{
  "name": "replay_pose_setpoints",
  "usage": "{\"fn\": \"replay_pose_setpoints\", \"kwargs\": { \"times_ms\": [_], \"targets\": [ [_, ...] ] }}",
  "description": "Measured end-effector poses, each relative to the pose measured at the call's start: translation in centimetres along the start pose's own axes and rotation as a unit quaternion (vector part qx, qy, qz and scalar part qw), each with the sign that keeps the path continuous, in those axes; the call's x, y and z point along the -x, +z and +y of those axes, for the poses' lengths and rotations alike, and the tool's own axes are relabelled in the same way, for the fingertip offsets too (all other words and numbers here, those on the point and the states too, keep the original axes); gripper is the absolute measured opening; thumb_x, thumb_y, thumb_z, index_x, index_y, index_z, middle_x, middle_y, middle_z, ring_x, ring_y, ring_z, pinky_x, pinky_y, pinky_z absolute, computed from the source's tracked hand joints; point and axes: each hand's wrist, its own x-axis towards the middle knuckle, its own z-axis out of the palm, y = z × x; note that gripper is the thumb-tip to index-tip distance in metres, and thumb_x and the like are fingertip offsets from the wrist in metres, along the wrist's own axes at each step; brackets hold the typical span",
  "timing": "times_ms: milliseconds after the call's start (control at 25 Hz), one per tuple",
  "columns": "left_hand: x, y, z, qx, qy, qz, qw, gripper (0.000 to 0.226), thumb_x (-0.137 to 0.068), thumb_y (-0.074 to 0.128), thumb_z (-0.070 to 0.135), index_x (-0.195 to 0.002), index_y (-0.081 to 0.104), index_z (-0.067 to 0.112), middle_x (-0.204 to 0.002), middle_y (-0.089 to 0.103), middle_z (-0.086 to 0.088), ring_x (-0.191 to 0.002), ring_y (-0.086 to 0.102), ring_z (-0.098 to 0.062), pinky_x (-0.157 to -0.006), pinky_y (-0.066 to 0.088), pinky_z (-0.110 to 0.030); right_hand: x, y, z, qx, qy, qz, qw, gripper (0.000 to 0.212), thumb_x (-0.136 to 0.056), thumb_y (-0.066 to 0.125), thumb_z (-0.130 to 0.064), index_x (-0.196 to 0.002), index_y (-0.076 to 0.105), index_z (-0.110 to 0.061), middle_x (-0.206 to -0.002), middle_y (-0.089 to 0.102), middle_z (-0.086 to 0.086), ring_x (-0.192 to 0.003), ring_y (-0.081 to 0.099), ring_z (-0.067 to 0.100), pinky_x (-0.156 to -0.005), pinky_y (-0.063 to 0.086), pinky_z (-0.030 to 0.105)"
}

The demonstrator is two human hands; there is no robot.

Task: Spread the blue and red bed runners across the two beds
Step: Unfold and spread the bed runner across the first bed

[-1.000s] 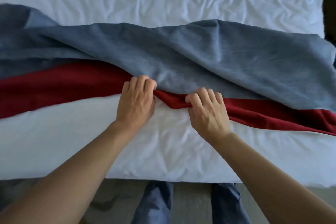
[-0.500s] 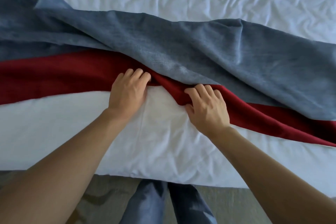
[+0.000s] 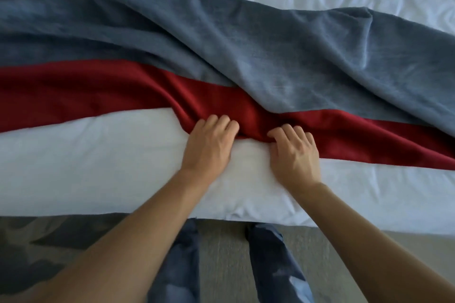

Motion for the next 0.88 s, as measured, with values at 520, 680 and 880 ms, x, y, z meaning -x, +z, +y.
{"fn": "replay_pose_setpoints", "kwargs": {
  "times_ms": [520, 680, 880],
  "targets": [
    [8.7, -8.5, -26.1, -0.129, -0.103, 0.02, 0.986, 0.029, -0.084, 0.055, 0.004, -0.11, 0.06, 0.017, -0.099, 0.056, -0.004, -0.092, 0.051, -0.027, -0.077, 0.037, -0.04, -10.1, 4.9, -26.0, 0.027, -0.073, -0.048, 0.996, 0.042, -0.082, 0.07, -0.017, -0.123, 0.063, -0.013, -0.111, 0.063, 0.01, -0.096, 0.058, 0.034, -0.079, 0.044, 0.046],
    [8.9, -8.5, -29.0, -0.129, -0.117, 0.031, 0.984, 0.02, -0.086, 0.051, 0.001, -0.099, 0.059, 0.014, -0.089, 0.056, -0.006, -0.081, 0.052, -0.028, -0.073, 0.037, -0.04, -12.5, 5.2, -25.6, 0.055, -0.043, -0.031, 0.997, 0.021, -0.086, 0.059, -0.003, -0.102, 0.07, -0.009, -0.09, 0.066, 0.012, -0.081, 0.059, 0.037, -0.075, 0.041, 0.045],
    [13.7, -10.6, -35.5, -0.168, -0.182, 0.049, 0.968, 0.016, -0.079, 0.056, 0.004, -0.091, 0.056, 0.015, -0.085, 0.052, -0.01, -0.079, 0.05, -0.034, -0.071, 0.033, -0.046, -11.9, 6.6, -33.5, -0.009, -0.174, -0.037, 0.984, 0.017, -0.071, 0.06, 0.002, -0.081, 0.067, -0.01, -0.074, 0.062, 0.009, -0.067, 0.058, 0.034, -0.064, 0.04, 0.041]
  ]
}}
